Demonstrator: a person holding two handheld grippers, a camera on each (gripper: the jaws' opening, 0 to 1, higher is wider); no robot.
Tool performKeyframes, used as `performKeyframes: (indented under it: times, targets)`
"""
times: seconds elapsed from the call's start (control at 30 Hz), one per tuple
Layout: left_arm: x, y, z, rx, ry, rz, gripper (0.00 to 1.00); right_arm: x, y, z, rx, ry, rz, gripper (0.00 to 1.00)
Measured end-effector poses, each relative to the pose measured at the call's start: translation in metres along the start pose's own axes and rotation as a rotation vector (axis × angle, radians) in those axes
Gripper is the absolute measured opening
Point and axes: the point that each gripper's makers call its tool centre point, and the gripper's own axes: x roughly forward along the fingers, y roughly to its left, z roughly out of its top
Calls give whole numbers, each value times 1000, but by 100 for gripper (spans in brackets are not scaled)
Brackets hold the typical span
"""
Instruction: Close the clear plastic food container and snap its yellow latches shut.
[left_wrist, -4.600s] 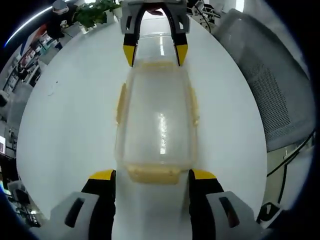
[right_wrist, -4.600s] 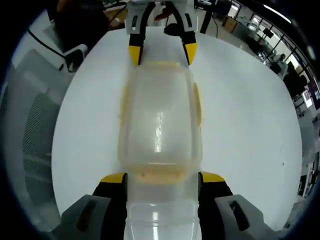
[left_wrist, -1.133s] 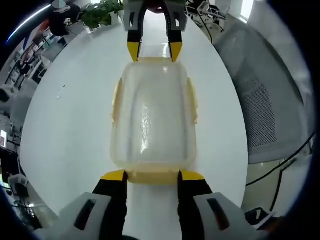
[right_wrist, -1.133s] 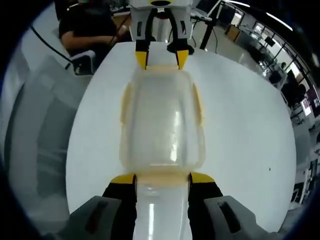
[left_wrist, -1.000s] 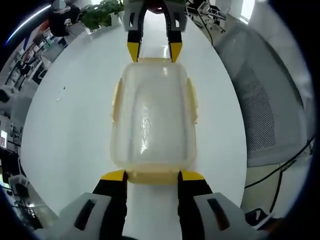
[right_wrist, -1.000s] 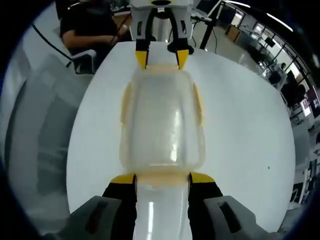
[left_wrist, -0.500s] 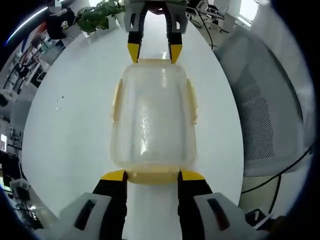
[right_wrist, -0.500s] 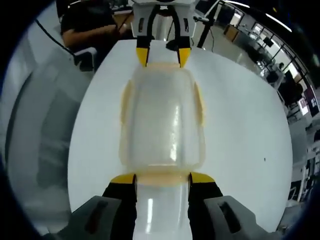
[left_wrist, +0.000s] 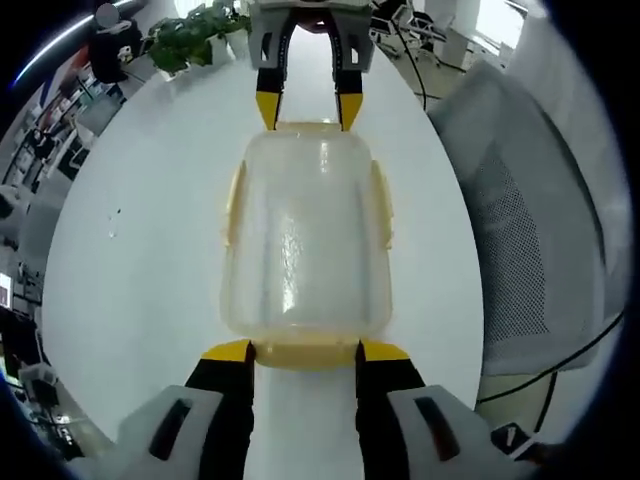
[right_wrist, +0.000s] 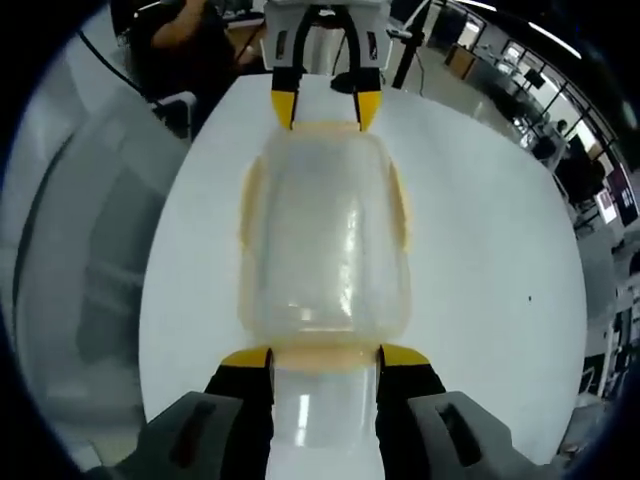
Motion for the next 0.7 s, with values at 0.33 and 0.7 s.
performKeyframes:
  times: [0.33, 0.7]
  targets:
    - [5, 1, 21, 14, -10, -6, 38, -8, 1, -19, 12, 7, -2, 38]
    - [12, 2, 40, 22, -19, -11, 38, -14, 0, -39, 21, 20, 4, 38]
